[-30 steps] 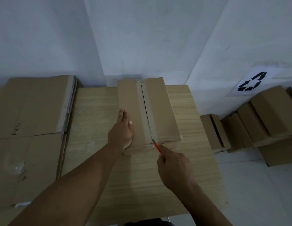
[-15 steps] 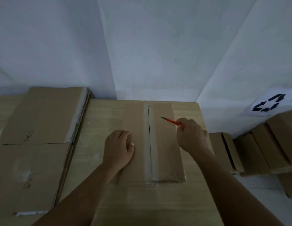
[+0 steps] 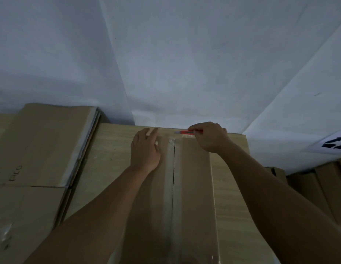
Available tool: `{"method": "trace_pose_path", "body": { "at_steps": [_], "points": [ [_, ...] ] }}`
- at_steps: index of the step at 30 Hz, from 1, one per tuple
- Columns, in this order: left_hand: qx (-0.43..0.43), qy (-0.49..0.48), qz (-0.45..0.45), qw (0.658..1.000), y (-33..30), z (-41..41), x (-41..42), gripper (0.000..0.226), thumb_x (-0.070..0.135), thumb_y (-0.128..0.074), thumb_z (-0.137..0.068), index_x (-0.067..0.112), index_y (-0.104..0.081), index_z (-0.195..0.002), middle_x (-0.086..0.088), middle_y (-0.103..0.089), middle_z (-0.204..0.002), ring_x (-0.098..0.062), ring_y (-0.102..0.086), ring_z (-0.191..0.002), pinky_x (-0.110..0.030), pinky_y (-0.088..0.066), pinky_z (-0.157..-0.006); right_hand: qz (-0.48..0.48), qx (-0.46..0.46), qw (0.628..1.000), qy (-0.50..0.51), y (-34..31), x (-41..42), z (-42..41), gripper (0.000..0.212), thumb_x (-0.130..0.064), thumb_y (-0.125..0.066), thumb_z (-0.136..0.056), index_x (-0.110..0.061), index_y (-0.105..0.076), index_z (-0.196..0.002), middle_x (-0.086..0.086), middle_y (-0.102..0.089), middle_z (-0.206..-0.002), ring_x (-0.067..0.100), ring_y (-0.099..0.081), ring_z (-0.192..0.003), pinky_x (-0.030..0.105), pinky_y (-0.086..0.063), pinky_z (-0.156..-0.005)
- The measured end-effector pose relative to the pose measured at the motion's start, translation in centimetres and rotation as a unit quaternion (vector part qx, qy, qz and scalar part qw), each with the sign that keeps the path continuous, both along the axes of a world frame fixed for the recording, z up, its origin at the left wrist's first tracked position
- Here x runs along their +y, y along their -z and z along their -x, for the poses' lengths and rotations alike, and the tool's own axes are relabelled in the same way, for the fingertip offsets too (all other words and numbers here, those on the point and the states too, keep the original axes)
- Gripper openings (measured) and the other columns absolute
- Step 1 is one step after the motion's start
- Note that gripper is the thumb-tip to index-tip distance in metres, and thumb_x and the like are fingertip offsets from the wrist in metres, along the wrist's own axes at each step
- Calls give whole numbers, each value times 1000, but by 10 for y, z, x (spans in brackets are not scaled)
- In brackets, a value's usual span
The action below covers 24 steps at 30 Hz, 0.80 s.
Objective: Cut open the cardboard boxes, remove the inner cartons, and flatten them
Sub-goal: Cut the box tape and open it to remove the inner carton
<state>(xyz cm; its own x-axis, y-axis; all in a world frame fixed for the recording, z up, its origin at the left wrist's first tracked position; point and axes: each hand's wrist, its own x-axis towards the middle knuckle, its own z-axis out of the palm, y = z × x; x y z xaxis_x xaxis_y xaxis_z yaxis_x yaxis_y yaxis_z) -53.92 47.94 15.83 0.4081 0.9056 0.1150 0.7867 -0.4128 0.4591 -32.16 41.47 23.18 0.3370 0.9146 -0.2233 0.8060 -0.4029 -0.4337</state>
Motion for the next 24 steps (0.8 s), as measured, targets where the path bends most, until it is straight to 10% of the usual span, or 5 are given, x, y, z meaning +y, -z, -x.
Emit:
{"method": "trace_pose_path", "body": {
  "at_steps": [17, 24],
  "points": [
    [-91, -51, 6, 995, 13, -6, 13, 12, 18, -56, -95, 21, -68, -96, 3, -66, -100, -25, -52, -103, -43, -48, -85, 57, 108, 979, -166, 31, 59, -25, 32, -17, -55, -97, -33, -74, -116, -13, -68, -124, 6, -55, -112, 30, -43, -98],
    [-81, -44, 32, 995, 10, -9, 12, 13, 16, -53, -97, 21, -65, -94, 4, -64, -100, -24, -51, -102, -40, -47, -82, 142, -7, 962, -234, 17, 78, -16, 44, -19, -43, -102, -53, -65, -120, -28, -58, -128, 10, -47, -122, 38, -27, -96]
  ]
}}
